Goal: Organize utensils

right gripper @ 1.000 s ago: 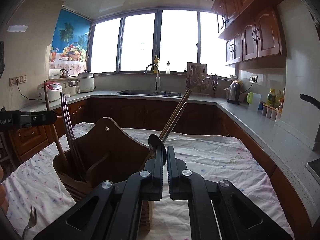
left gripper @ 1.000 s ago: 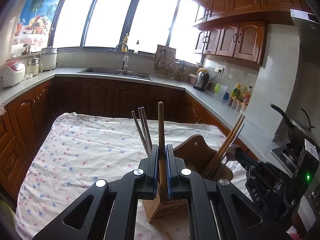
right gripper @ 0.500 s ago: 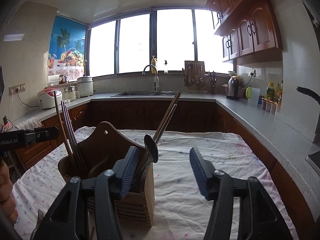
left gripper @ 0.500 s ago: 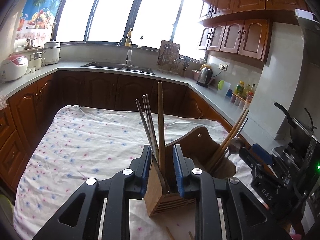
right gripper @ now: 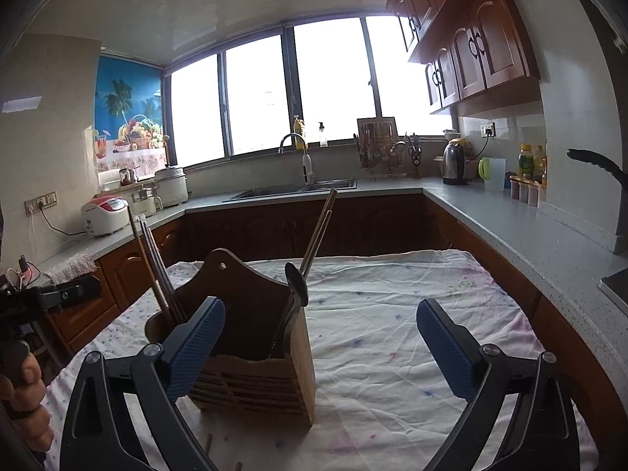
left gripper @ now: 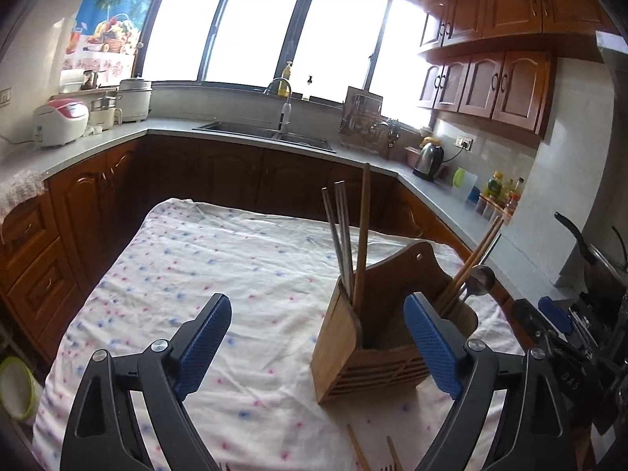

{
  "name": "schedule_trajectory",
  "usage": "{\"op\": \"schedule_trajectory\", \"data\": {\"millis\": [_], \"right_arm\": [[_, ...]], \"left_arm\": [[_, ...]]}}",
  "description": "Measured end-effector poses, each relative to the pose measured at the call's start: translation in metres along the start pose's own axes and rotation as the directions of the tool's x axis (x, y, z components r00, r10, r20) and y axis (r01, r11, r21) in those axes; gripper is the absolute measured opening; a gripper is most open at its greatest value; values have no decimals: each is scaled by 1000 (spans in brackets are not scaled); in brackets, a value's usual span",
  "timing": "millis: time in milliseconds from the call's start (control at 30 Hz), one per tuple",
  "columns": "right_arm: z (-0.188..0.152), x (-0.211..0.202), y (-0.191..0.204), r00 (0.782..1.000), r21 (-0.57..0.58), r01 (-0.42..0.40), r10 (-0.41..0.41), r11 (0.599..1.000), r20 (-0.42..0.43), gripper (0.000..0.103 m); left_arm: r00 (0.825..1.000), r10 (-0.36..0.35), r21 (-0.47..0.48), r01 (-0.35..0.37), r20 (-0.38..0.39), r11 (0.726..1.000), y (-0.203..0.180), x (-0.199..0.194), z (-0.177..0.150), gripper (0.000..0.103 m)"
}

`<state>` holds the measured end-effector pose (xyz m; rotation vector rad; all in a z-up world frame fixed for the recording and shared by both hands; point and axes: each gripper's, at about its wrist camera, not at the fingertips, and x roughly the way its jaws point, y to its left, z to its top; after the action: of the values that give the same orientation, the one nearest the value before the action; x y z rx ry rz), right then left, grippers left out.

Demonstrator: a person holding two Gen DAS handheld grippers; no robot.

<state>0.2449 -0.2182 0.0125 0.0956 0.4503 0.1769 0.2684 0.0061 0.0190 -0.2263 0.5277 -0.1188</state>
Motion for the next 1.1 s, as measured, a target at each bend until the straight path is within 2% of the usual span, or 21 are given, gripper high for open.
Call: {"op": "schedule_trajectory", "data": {"millis": [333, 633, 900, 1100], "right_arm": [[1, -37, 11, 998, -1, -62, 62, 998, 24, 102], [-13, -85, 16, 993, 68, -108, 105, 992, 46, 102], [-38, -129, 10, 990, 150, -140, 134, 979, 50, 102], [-59, -152, 9, 991, 173, -134, 134, 976, 12, 102]], "left_arm": [[1000, 6, -15, -6, -6, 1000, 5, -37, -10, 92], [1000, -1, -58, 0, -9, 998, 17, -87, -29, 95], [1000, 15, -19, -15, 21, 1000, 15, -139, -59, 96], [999, 45, 17, -45, 31, 999, 8, -170, -85, 96]]}}
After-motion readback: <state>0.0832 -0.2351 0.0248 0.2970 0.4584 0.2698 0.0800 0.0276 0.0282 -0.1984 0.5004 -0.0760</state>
